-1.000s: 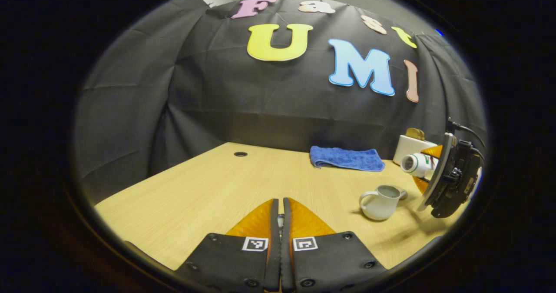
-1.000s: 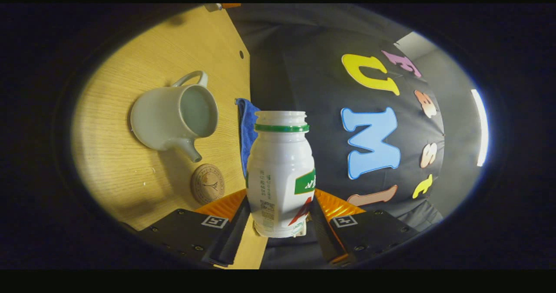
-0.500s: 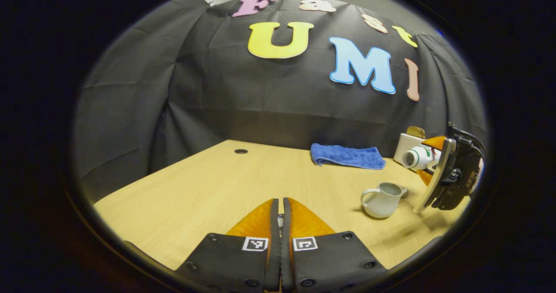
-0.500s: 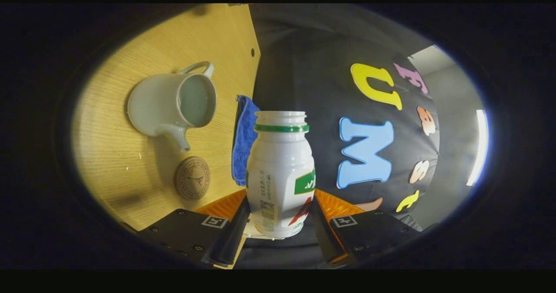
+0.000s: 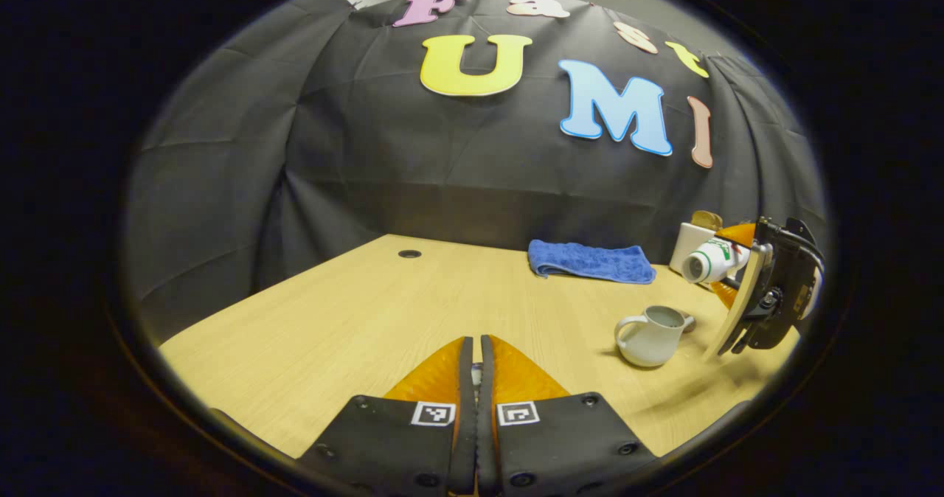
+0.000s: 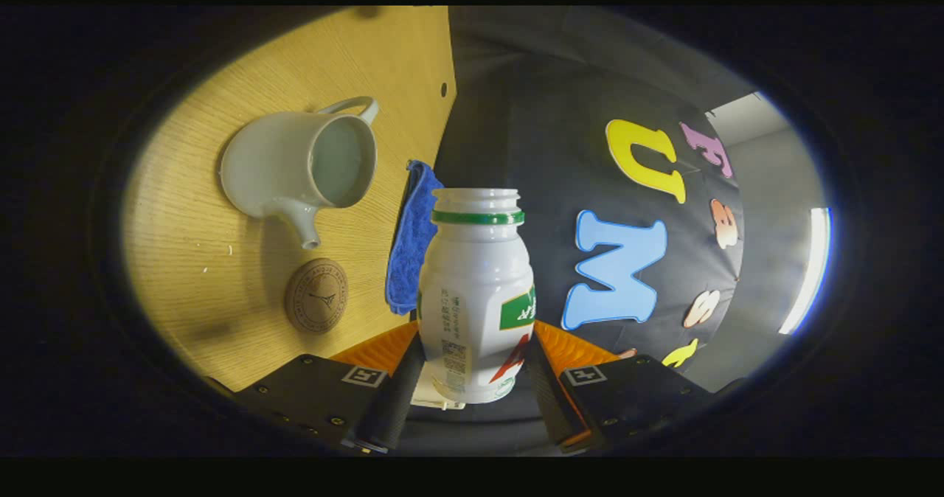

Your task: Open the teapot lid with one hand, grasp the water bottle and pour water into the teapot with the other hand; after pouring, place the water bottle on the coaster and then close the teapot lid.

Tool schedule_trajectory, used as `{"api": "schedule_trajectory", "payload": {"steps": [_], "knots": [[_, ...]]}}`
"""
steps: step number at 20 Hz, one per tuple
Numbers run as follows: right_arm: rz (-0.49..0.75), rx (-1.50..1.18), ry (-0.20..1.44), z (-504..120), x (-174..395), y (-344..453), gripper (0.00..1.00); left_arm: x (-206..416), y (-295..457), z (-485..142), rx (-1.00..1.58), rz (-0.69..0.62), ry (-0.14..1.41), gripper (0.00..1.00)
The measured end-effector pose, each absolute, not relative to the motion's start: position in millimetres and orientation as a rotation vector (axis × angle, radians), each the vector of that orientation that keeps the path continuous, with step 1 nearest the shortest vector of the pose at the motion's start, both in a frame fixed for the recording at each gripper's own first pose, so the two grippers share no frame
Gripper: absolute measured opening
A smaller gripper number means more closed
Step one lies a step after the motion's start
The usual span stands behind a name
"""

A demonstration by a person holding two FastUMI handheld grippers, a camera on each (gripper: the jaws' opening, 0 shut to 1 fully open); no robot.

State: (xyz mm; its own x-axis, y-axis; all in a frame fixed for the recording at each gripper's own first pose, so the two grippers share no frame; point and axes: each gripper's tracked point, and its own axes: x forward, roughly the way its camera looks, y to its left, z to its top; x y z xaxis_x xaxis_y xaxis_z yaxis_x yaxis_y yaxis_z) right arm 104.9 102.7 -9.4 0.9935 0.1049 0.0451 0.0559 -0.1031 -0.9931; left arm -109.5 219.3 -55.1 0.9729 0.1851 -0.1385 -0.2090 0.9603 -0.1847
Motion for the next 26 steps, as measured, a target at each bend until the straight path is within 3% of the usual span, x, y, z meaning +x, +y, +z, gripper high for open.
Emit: {"api": "schedule_trajectory", "payload": {"steps": [4, 8, 10, 11, 12, 13, 14, 16, 17, 26], "knots": [[0.043, -1.696, -0.131, -8.5, 103.6, 103.8, 0.72, -109.4, 218.6, -56.9, -0.202, 0.199, 0.128, 0.07], [0.044, -1.731, -0.146, -2.9, 105.7, 102.1, 0.72, -109.8, 219.3, -57.6, -0.195, 0.203, 0.132, 0.10], [0.046, -1.741, -0.152, -2.3, 104.2, 103.7, 0.72, -109.0, 218.9, -59.6, -0.198, 0.203, 0.135, 0.07], [0.048, -1.742, -0.157, -2.6, 103.7, 104.3, 0.72, -109.4, 218.6, -60.4, -0.199, 0.203, 0.137, 0.10], [0.047, -1.743, -0.162, -2.2, 102.8, 104.8, 0.72, -110.2, 219.1, -60.9, -0.199, 0.204, 0.138, 0.07], [0.048, -1.745, -0.167, -2.1, 102.0, 106.5, 0.72, -110.0, 218.4, -62.6, -0.200, 0.204, 0.140, 0.10], [0.048, -1.745, -0.172, -1.5, 101.2, 107.2, 0.72, -110.2, 218.2, -62.8, -0.200, 0.204, 0.141, 0.07], [0.050, -1.750, -0.179, 2.6, 103.2, 109.1, 0.72, -109.8, 218.8, -61.9, -0.199, 0.205, 0.141, 0.10], [0.050, -1.753, -0.184, 9.5, 107.8, 110.8, 0.72, -109.6, 218.3, -62.0, -0.199, 0.205, 0.139, 0.07], [0.048, -1.771, -0.210, 16.7, 105.4, 114.1, 0.72, -109.6, 218.2, -63.3, -0.207, 0.205, 0.145, 0.07]]}}
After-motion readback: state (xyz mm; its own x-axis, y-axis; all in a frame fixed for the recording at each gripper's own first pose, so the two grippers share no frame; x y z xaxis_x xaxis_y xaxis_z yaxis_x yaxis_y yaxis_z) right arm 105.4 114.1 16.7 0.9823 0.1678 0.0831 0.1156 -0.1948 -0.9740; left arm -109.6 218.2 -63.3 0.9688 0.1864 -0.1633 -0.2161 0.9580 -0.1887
